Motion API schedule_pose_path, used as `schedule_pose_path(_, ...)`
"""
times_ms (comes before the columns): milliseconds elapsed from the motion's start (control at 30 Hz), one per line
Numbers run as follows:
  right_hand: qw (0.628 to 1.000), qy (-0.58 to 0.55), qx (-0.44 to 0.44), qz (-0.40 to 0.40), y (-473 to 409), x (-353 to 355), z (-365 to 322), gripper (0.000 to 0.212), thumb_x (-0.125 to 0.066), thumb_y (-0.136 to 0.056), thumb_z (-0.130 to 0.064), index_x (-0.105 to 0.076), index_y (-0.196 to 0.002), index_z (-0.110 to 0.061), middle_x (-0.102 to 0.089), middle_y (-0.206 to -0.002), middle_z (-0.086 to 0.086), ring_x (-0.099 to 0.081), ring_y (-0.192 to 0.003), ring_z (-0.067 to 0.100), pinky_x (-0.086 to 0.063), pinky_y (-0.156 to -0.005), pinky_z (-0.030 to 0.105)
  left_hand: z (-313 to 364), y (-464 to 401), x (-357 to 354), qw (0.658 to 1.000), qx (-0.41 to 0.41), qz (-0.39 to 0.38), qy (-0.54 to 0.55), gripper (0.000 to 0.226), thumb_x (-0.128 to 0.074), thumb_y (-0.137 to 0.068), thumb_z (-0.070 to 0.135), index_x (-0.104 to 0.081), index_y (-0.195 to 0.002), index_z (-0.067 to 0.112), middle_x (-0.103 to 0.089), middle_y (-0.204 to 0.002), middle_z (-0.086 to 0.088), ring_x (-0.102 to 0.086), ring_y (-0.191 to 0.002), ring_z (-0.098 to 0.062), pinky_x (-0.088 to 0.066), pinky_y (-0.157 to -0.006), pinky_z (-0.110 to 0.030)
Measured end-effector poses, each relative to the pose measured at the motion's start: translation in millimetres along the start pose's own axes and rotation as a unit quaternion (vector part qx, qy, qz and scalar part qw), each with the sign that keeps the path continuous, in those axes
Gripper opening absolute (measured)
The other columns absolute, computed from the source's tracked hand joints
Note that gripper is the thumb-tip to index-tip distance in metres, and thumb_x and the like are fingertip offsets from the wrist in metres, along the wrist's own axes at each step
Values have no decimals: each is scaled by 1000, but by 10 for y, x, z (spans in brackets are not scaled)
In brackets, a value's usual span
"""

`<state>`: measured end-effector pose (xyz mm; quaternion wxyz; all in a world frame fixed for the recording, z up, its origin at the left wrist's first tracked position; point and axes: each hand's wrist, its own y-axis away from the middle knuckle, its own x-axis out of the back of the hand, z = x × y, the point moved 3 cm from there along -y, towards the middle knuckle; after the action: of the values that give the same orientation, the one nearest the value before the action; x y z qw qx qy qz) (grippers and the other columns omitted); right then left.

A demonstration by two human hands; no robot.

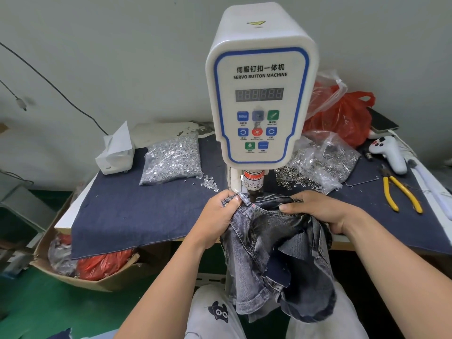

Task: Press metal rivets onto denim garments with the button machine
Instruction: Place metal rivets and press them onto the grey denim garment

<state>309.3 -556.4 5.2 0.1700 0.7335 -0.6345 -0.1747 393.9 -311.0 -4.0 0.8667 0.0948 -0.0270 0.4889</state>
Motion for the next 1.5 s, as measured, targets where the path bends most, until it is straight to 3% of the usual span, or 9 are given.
schedule_pose_path(200,1000,2,1,-7,-3,2,5,35,-84,-80,-33,-78,-100,-5,-75,-109,24,-76,-94,30,-61,-77,34,-13,-8,4,1000,1,-5,4,20,-56,-106,34,-73,-98,25,-79,-103,-3,-76,-102,-26,-59,-90,-41)
schedule_pose_path(367,1000,3,0,-1,-10,15,5,41,-86,-81,-30,-74,-104,2,-75,-109,26,-75,-93,30,-61,-78,35,-11,-12,4,1000,-3,0,-1,20,-56,-104,37,-73,-99,27,-79,-101,-2,-76,-98,-24,-58,-88,-40)
schedule_pose_path(500,1000,6,-4,-6,-5,4,4,34,-86,-81,-31,-78,-100,-4,-75,-109,25,-76,-93,31,-61,-78,35,-15,-6,-3,1000,0,2,2,21,-56,-104,37,-72,-99,25,-79,-102,-6,-76,-97,-23,-59,-90,-44)
schedule_pose_path(667,1000,22,-2,5,-19,22,4,55,-88,-73,-38,-73,-105,4,-74,-110,26,-75,-95,33,-61,-81,37,-9,-10,0,1000,-2,2,2,21,-55,-104,36,-72,-96,25,-80,-99,-3,-76,-94,-21,-59,-85,-38)
schedule_pose_path(833,1000,12,-4,6,6,-7,-7,33,-86,-82,-32,-79,-99,-4,-75,-109,25,-76,-93,31,-61,-78,36,-6,-3,-6,1000,-9,8,-1,21,-56,-104,37,-74,-98,29,-80,-102,-1,-75,-102,-27,-58,-93,-45)
schedule_pose_path(967,1000,10,-2,8,17,-22,-23,27,-82,-81,-31,-80,-95,-8,-76,-107,24,-76,-92,30,-61,-77,35,-17,-11,-7,1000,-2,7,4,21,-56,-103,37,-74,-97,27,-80,-100,-3,-75,-94,-19,-57,-87,-40)
schedule_pose_path(1067,1000,7,-2,5,26,-21,-24,25,-81,-82,-31,-81,-94,-9,-76,-107,24,-76,-93,30,-61,-77,34,-26,-16,-5,1000,1,8,3,21,-56,-103,37,-73,-98,25,-80,-102,-5,-76,-100,-28,-58,-93,-47)
schedule_pose_path(1333,1000,10,-1,6,20,-9,-19,30,-81,-82,-30,-79,-97,-5,-76,-107,24,-76,-92,30,-61,-78,34,-31,-25,-5,1000,4,7,-4,21,-56,-103,38,-74,-100,28,-80,-103,-3,-75,-104,-30,-57,-99,-52)
schedule_pose_path(1500,1000,10,-5,7,23,-25,-32,29,-81,-82,-31,-79,-96,-6,-76,-107,24,-76,-93,31,-61,-78,35,-42,-32,-1,1000,8,7,-9,24,-56,-101,40,-72,-99,23,-76,-106,-16,-74,-99,-31,-53,-100,-60)
